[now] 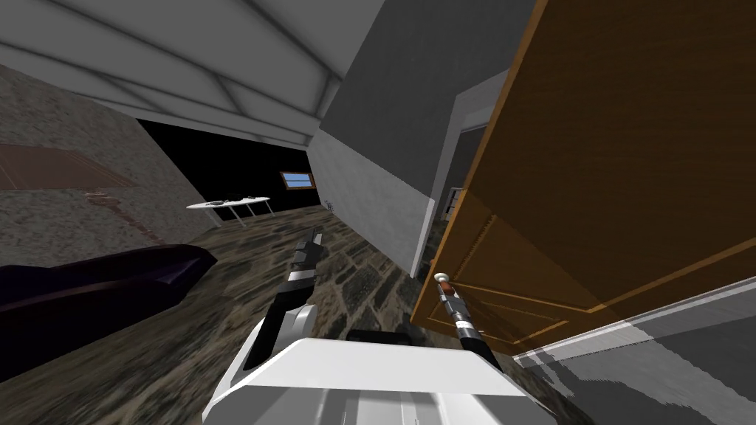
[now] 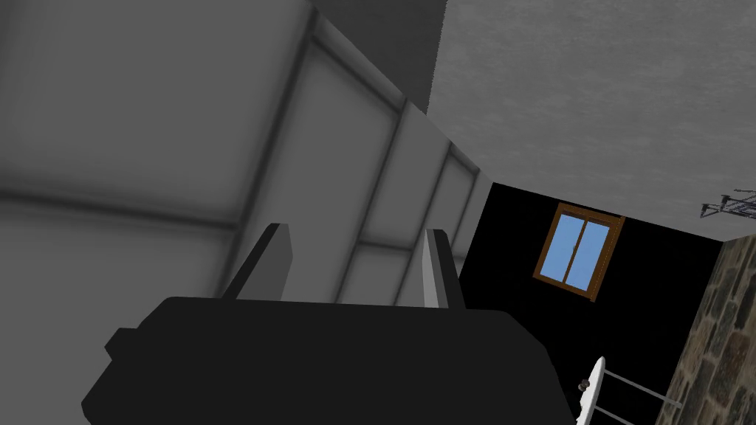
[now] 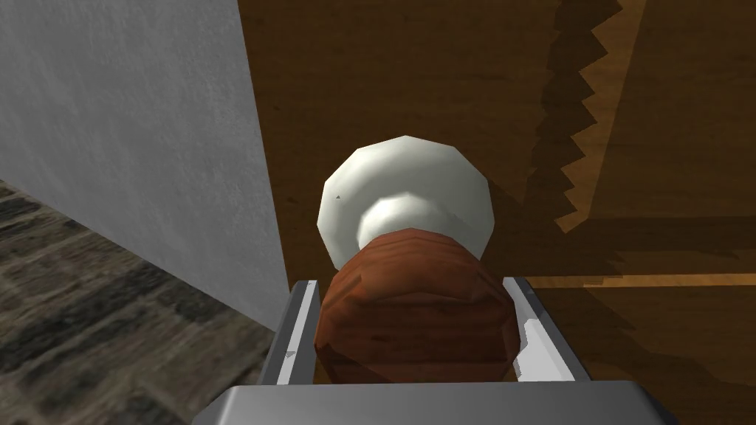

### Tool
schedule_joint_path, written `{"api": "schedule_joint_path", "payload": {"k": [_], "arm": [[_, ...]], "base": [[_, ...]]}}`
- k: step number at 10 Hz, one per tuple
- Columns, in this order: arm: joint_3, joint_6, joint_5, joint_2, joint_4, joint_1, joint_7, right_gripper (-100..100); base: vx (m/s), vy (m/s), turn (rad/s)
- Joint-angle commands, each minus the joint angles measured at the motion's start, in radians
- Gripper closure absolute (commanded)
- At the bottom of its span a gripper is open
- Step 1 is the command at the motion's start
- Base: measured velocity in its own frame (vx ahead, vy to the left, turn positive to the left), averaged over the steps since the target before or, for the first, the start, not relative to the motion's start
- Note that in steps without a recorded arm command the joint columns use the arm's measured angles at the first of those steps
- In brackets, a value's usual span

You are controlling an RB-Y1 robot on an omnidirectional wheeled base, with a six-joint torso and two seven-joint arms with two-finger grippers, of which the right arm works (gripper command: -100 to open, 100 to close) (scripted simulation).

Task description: Pull the door open

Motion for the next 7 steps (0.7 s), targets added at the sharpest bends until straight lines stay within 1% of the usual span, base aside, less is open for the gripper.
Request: {"api": "schedule_joint_path", "payload": {"k": [1,2,7], "arm": [[0.017,-0.021,0.011,-0.016,0.000,0.011,-0.021,100],[0.026,-0.033,0.017,-0.025,-0.001,0.017,-0.032,100],[0.075,-0.097,0.051,-0.072,-0.002,0.050,-0.095,100]], "base": [[-0.176,-0.056,0.102],[-0.234,-0.073,0.162],[-0.202,-0.031,0.095]]}}
